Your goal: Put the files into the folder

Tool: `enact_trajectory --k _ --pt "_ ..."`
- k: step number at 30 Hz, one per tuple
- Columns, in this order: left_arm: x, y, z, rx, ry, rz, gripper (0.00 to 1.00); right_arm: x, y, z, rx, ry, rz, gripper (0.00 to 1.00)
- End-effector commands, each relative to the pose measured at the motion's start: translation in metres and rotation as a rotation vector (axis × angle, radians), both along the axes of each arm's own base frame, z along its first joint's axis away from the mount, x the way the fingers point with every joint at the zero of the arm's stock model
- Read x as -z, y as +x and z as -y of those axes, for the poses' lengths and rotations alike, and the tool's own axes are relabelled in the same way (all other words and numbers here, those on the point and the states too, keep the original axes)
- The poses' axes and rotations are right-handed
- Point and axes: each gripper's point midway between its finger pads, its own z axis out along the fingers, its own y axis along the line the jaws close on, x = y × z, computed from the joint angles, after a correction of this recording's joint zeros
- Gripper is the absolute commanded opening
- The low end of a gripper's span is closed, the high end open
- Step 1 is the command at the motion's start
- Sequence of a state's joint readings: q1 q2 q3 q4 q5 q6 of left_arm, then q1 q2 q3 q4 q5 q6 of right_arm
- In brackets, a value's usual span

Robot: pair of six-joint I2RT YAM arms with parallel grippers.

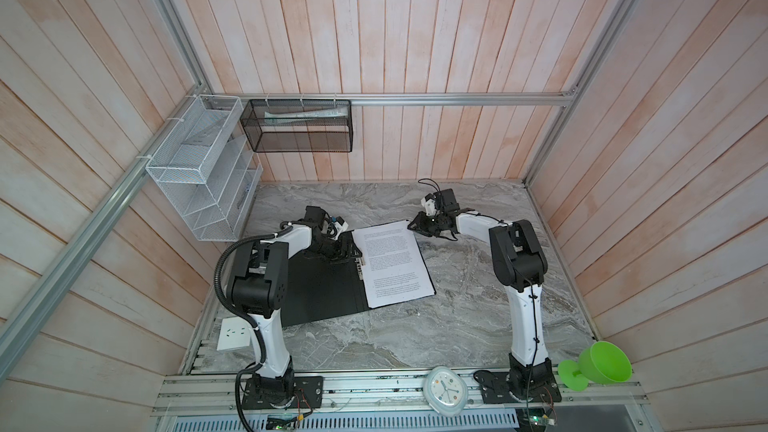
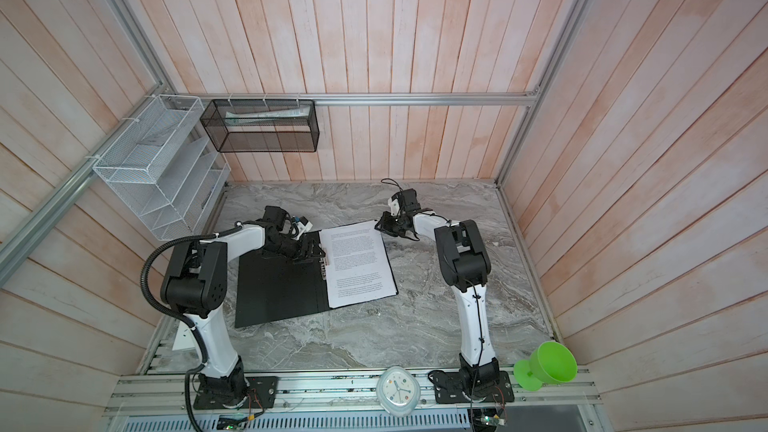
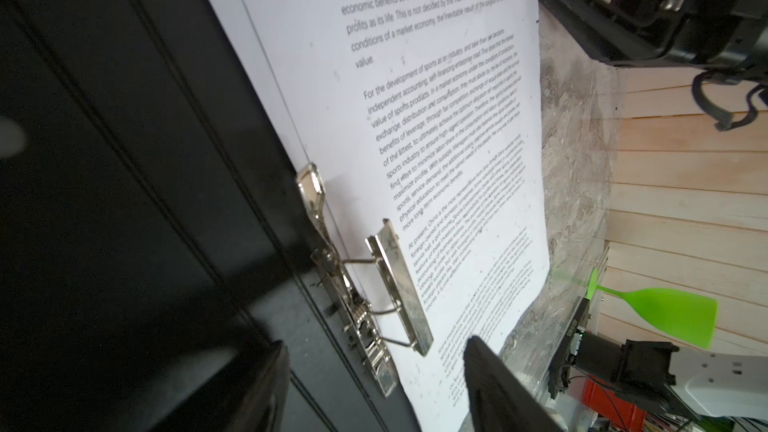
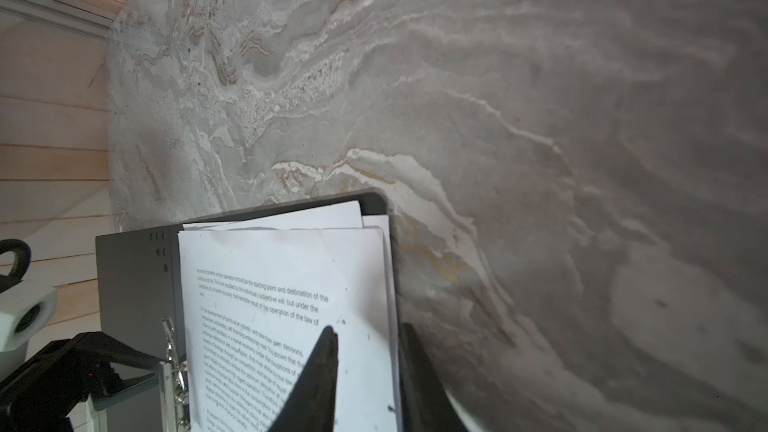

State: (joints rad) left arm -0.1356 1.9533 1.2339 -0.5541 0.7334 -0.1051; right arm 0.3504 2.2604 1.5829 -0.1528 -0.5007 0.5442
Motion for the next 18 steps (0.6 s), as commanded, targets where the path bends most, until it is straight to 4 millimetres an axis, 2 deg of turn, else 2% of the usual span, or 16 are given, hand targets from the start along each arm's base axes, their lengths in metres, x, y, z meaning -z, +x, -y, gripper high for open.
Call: enact_trajectory --k 1,9,18 --pt "-0.002 0.006 0.001 0.016 -0.015 0.016 0.69 0.004 -0.006 -0.012 -0.049 0.01 -0.012 0.27" --pt "0.004 0.008 -0.002 0.009 -0.012 0.009 0.69 -0.004 -0.006 -0.009 -0.049 -0.01 0.016 0.28" --pt "-0.009 0.01 -0.006 0.026 0.002 0.068 0.69 -0.018 0.005 -0.01 -0.039 -0.007 0.063 0.29"
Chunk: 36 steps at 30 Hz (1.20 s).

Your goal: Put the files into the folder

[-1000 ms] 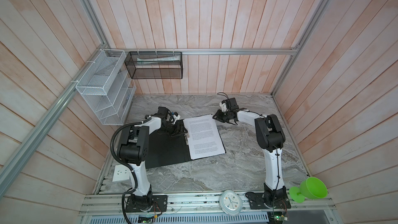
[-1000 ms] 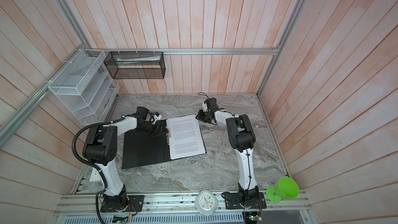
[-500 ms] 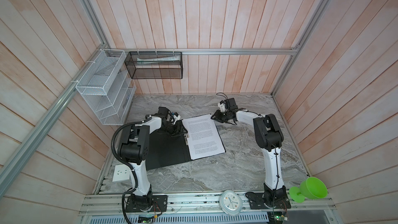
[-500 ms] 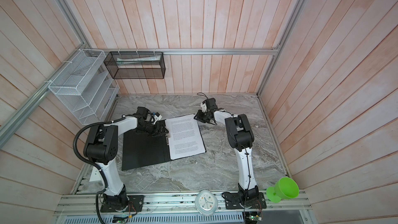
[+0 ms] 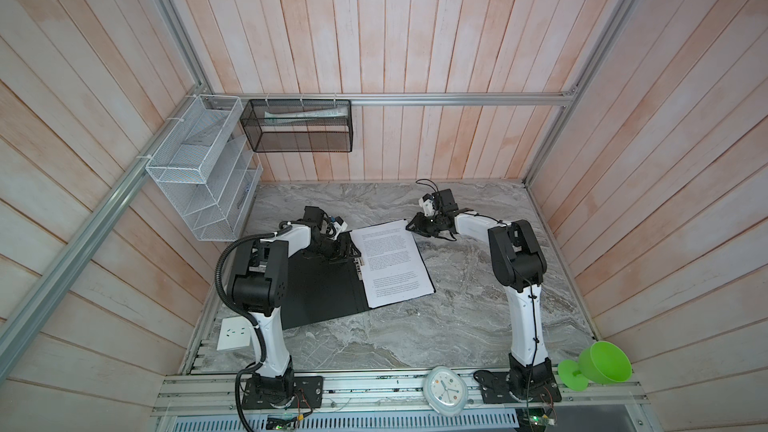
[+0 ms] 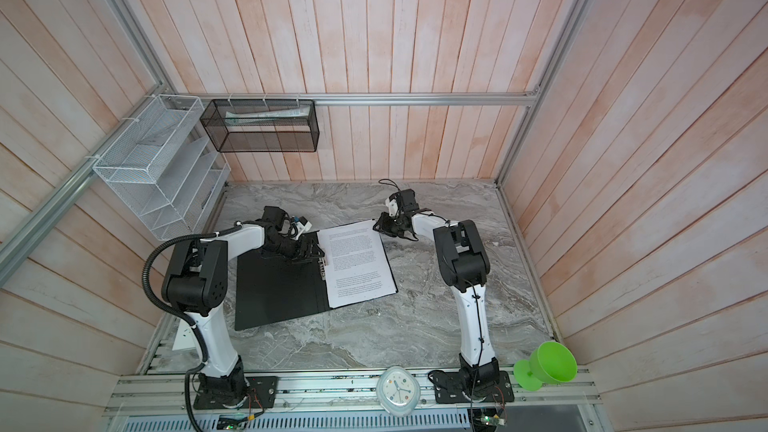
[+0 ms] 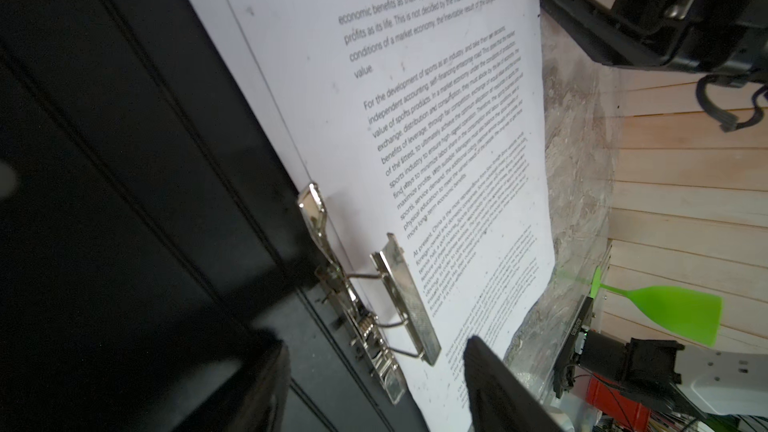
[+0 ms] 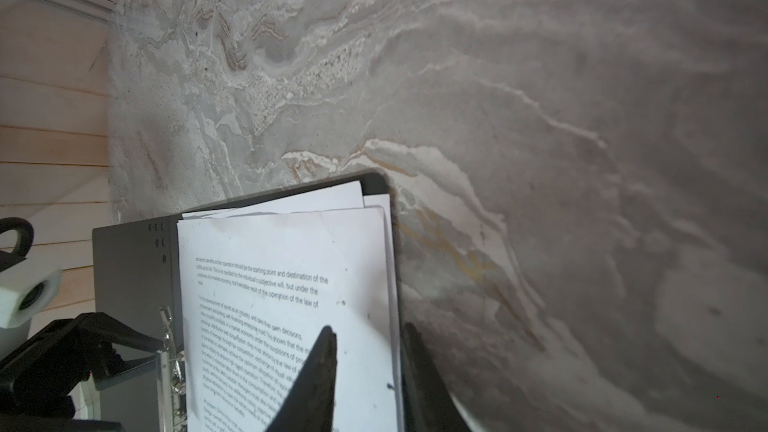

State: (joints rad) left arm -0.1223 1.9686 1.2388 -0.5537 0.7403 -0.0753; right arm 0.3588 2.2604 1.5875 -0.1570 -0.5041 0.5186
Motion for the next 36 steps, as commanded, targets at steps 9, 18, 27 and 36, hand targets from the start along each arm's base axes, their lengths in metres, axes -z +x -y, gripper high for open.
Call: enact_trajectory --k 9,18,27,36 --pt "-0.015 0.009 -0.007 0.007 0.005 0.066 0.69 -0.019 0.015 -0.01 -0.01 0.02 0.051 0.29" --pt "-0.008 0.01 -0.01 -0.005 -0.002 0.043 0.69 -0.004 0.013 -0.009 -0.012 0.003 0.019 0.29" --pt "-0.006 0.012 -0.011 -0.007 -0.006 0.04 0.69 0.002 0.008 -0.018 -0.039 0.007 -0.002 0.29" --pt "-0.003 0.012 -0.012 -0.01 -0.012 0.031 0.69 0.006 0.003 -0.024 -0.059 -0.011 -0.014 0.29"
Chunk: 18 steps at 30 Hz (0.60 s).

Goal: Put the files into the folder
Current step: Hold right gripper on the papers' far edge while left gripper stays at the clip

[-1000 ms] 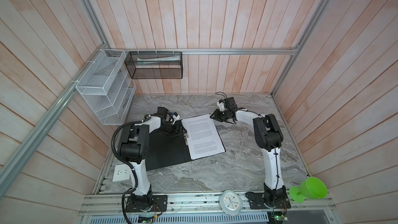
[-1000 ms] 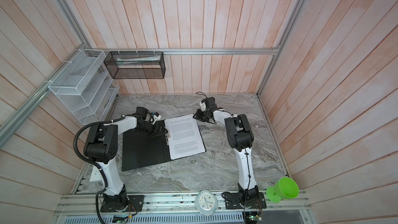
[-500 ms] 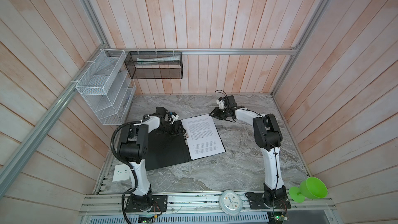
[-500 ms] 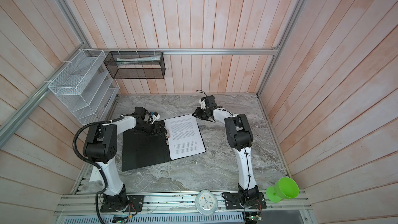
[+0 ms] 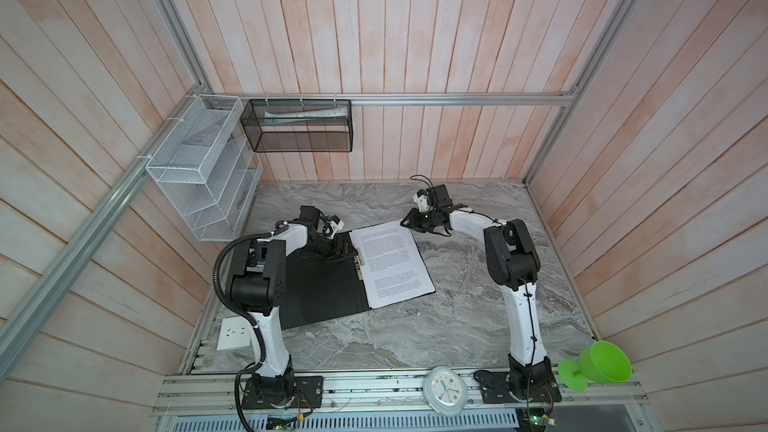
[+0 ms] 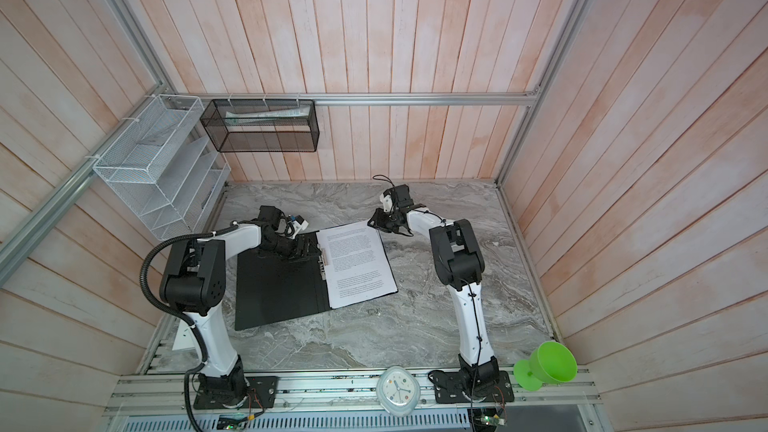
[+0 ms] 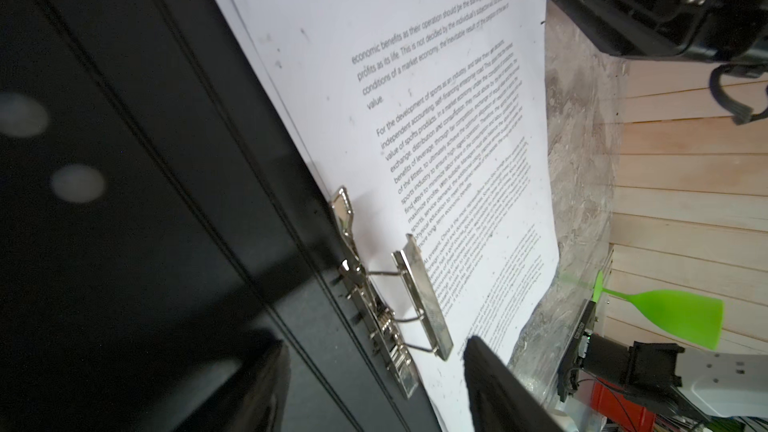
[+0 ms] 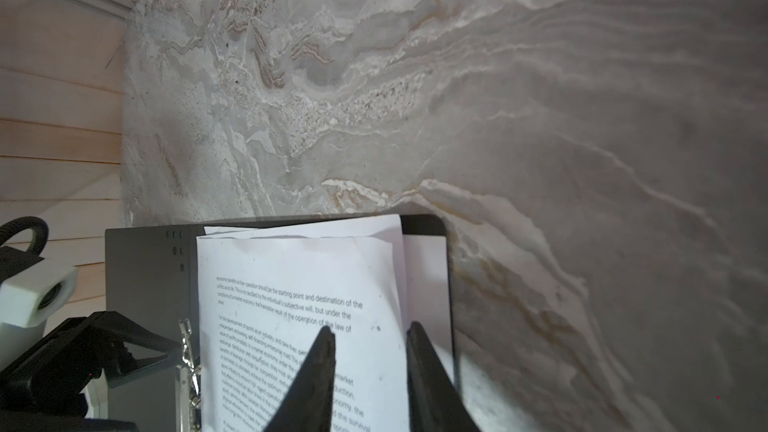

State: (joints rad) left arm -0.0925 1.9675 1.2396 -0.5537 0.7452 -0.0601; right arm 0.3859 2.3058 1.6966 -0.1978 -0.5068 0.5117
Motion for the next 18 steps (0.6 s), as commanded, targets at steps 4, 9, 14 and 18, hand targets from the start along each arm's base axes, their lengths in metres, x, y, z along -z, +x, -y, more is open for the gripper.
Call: enact_trajectory --k 4,9,14,18 --pt "-0.002 0.009 -0.002 0.005 -0.008 0.023 0.69 0.008 -0.003 0.0 -0.012 -0.033 -0.01 0.29" --pt "-0.003 0.01 -0.004 0.002 -0.005 0.024 0.69 -0.012 0.01 0.016 0.055 -0.065 0.044 0.31" --pt "-0.015 0.013 -0.007 0.001 -0.005 0.042 0.69 -0.034 0.013 0.03 0.112 -0.104 0.097 0.34" --pt "-0.032 0.017 -0.012 -0.002 0.009 0.085 0.69 -0.051 -0.005 0.038 0.137 -0.095 0.102 0.33"
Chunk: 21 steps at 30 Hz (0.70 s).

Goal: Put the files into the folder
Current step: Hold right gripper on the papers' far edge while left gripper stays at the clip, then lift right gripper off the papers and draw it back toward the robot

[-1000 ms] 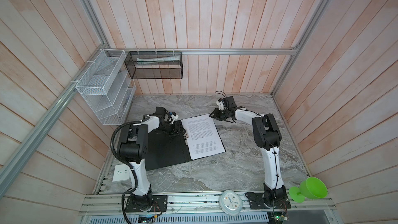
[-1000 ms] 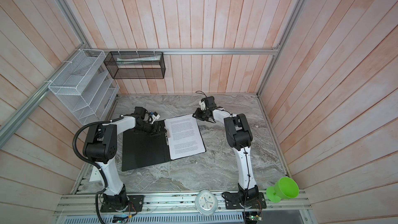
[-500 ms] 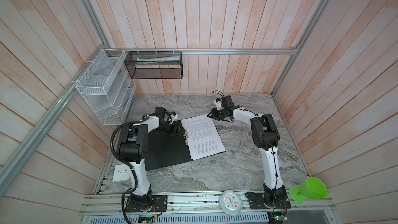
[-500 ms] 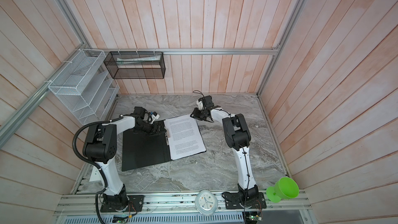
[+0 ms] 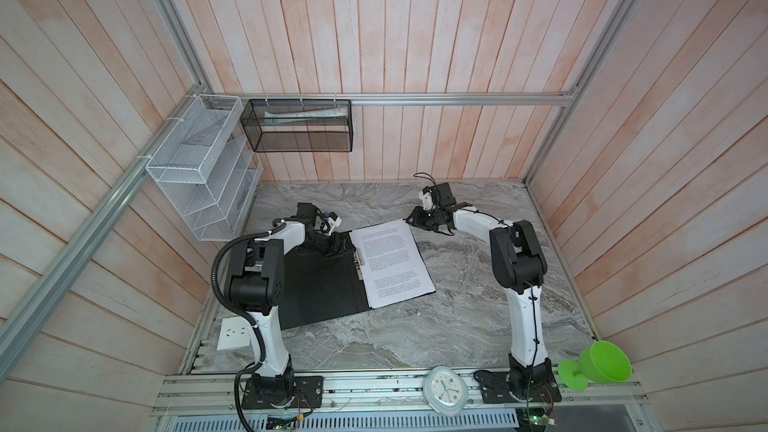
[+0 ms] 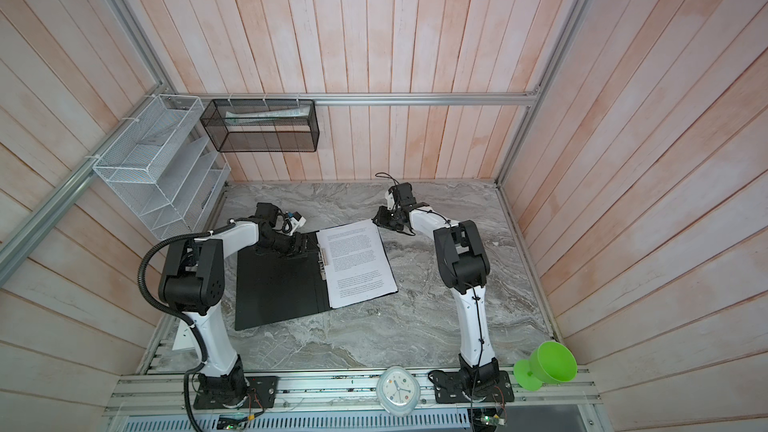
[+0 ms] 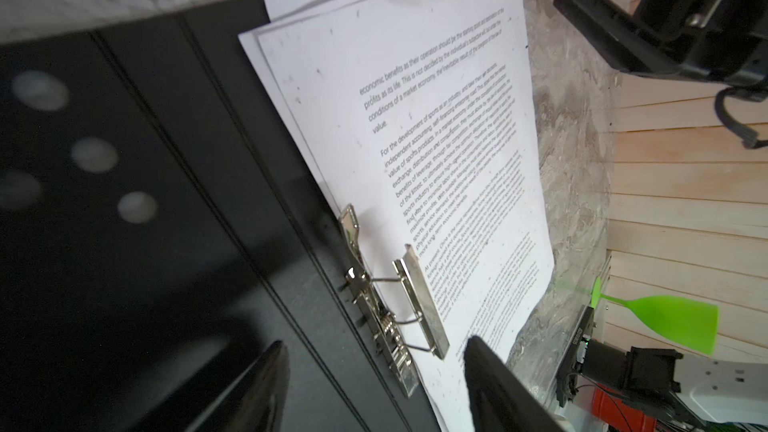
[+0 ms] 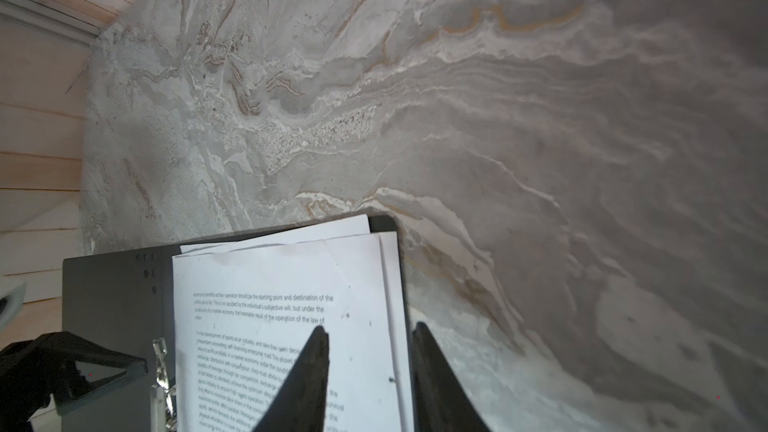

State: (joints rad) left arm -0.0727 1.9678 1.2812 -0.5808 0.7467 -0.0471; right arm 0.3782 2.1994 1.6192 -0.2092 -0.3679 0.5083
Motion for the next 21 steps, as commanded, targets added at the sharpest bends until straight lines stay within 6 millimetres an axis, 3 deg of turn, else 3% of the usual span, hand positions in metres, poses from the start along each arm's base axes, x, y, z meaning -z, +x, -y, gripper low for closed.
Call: enact_trajectory --k 1,4,12,17,21 --pt "-0.025 0.006 -0.006 0.006 0.017 0.068 0.69 -0.033 -0.014 0.012 0.042 0.006 0.039 0.33" --pt "-0.033 0.002 -0.009 0.0 0.024 0.075 0.69 -0.037 -0.048 0.015 0.04 0.026 0.006 0.33" --pt "-0.039 -0.018 -0.009 0.015 0.017 0.069 0.69 -0.022 -0.149 0.024 0.053 0.018 -0.126 0.34" --pt "-0.044 -0.024 -0.016 0.007 0.027 0.073 0.69 -0.021 -0.18 0.025 0.063 0.026 -0.153 0.33" --pt "-0.055 -0.025 -0.032 -0.015 0.067 0.112 0.69 -0.039 -0.189 0.005 0.01 0.044 -0.13 0.32"
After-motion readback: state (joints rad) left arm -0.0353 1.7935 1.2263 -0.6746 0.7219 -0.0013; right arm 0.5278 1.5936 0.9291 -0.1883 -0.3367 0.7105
